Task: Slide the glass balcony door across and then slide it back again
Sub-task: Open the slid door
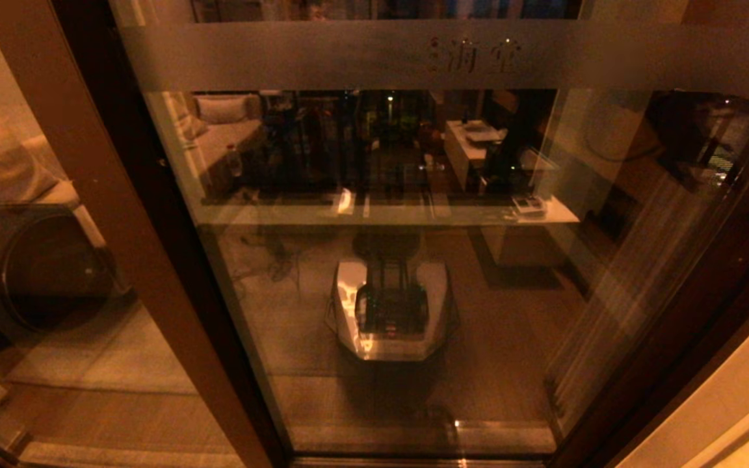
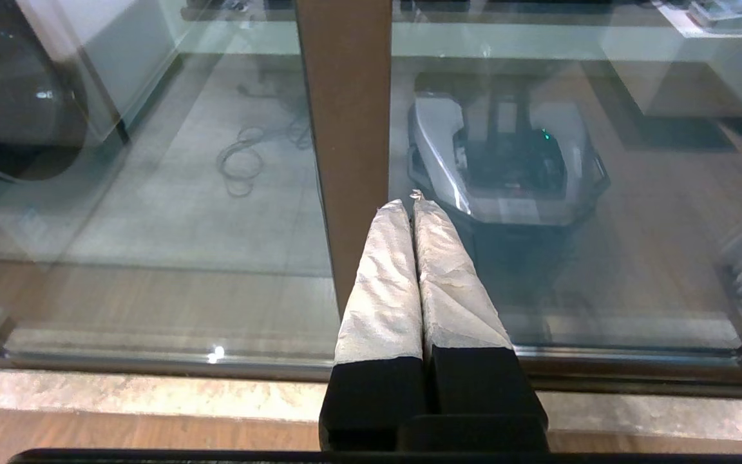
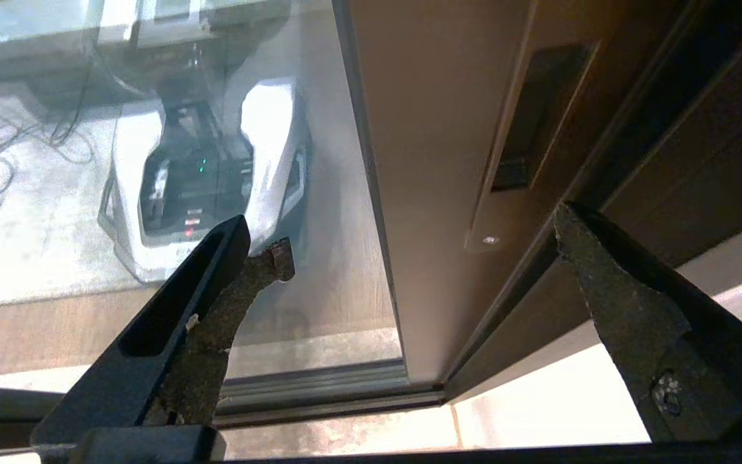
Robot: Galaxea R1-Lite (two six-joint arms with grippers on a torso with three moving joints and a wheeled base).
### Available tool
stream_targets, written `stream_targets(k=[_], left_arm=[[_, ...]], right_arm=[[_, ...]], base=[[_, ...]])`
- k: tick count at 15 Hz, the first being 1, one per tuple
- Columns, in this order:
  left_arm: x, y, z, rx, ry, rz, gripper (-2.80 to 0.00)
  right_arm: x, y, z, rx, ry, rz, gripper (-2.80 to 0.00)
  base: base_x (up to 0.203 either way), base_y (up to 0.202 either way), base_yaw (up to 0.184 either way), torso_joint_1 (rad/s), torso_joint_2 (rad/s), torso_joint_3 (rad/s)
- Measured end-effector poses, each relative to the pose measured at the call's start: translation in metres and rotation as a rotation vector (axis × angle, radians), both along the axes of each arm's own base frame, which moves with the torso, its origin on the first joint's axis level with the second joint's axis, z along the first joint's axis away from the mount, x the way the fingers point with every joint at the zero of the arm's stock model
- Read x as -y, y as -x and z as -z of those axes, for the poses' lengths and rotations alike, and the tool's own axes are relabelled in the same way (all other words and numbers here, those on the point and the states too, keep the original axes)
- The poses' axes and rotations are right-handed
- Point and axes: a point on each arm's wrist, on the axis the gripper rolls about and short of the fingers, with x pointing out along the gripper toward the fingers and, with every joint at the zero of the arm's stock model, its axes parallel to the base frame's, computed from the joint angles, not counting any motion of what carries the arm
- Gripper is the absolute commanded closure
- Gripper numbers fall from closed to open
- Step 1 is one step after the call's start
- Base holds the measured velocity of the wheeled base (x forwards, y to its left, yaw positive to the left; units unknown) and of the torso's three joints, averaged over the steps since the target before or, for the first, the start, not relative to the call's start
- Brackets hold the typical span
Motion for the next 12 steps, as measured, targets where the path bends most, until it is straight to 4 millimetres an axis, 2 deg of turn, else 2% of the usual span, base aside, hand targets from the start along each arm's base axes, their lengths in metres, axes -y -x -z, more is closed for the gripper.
stream_targets(k=[12], left_arm=[[0.000,0.000,0.000,0.000,0.000,0.000,0.00]], right_arm=[[0.003,-0.018,0.004,0.004,0.003,-0.039,-2.80]], base=[[0.000,0.000,0.000,0.000,0.00,0.000]])
